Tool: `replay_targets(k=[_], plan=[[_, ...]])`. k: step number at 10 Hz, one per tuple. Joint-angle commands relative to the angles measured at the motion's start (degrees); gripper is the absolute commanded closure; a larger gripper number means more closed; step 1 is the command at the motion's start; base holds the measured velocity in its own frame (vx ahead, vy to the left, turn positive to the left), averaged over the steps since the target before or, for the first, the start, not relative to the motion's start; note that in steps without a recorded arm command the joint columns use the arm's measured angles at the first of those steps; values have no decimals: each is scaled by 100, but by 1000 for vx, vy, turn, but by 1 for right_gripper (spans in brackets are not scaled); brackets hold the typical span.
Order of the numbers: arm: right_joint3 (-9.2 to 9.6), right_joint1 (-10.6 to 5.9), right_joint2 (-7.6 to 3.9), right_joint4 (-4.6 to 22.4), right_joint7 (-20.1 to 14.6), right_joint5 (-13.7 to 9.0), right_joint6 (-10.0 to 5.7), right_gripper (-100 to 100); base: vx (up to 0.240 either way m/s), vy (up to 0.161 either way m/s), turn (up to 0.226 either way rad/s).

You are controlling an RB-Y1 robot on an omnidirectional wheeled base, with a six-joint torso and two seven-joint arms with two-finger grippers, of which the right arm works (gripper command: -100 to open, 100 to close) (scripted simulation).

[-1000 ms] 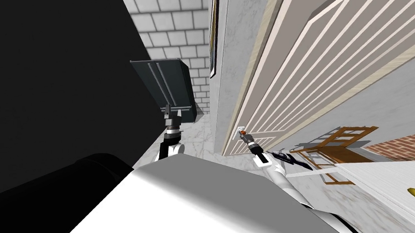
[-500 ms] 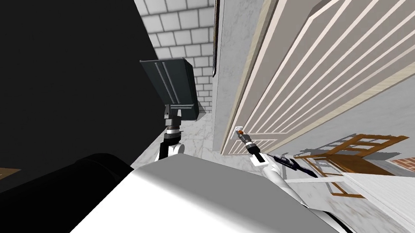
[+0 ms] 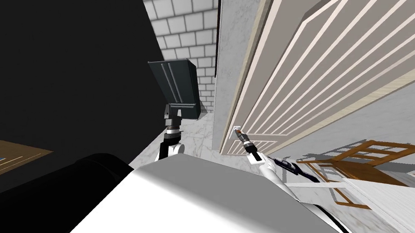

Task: Push the door open

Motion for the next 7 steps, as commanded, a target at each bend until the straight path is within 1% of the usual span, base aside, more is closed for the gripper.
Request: replay_targets(k=[1,3,4,5,7], plan=[[-110,1,-103,-105,-236,-153,74,100,-39,-108,101],[-96,-17,-56,-102,-442,-278,91,100,-40,-91,72],[-89,-26,-31,-100,-552,-345,99,100,-23,-96,20],[-81,-36,-4,-98,-672,-418,109,100,-40,-116,23],[-65,-56,51,-94,-911,-564,128,100,-56,-136,94]])
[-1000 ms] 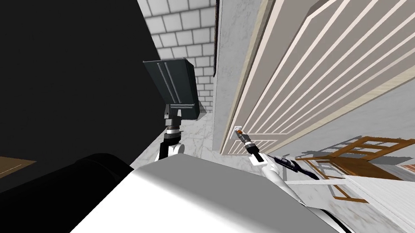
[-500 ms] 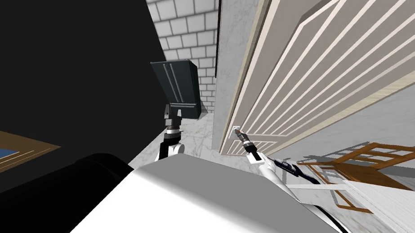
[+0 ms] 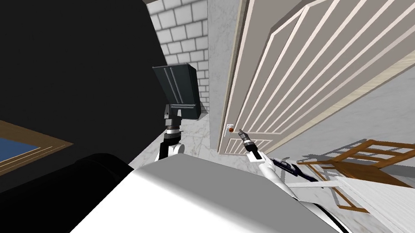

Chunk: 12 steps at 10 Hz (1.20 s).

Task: Push the door open

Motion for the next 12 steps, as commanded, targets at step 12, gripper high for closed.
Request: replay_targets(k=[12], plan=[[-56,311,-504,-166,1451,687,-169,-100,-54,94,-65]])
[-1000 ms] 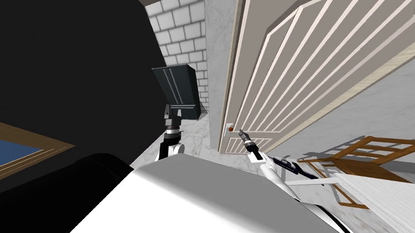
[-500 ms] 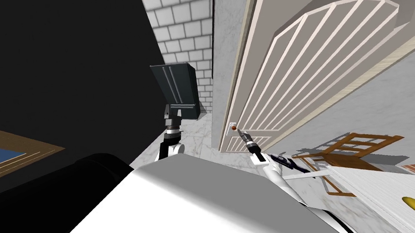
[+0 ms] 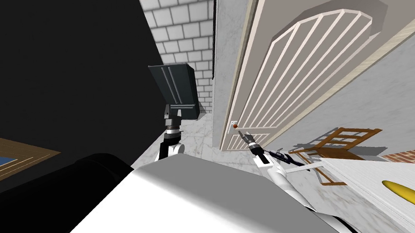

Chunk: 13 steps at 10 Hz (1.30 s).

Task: Push the door open

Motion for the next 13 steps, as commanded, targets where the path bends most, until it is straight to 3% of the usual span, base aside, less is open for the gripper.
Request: replay_targets(k=[1,6,8,13], plan=[[-7,56,-69,-51,213,96,-12,-100,-66,96,-73],[-26,164,-244,-109,717,335,-71,-100,-57,86,-55],[-45,128,-202,-78,700,313,-44,-100,32,30,10],[-115,62,-120,-14,787,313,17,-100,187,43,37]])
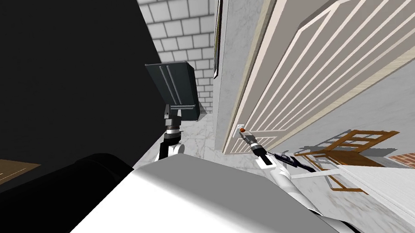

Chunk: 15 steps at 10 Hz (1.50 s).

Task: Push the door open

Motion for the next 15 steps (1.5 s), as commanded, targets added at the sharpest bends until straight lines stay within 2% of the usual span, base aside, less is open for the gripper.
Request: replay_targets(k=[1,3,4,9,15], plan=[[-26,-26,30,28,34,0,22,-100,175,34,40],[-27,-31,34,30,35,0,25,-100,128,12,14],[-27,-31,34,30,35,0,25,100,-12,0,-1],[-27,-31,34,30,35,0,25,100,-14,-2,2],[24,-70,196,29,-544,-466,48,100,-39,-142,124]])
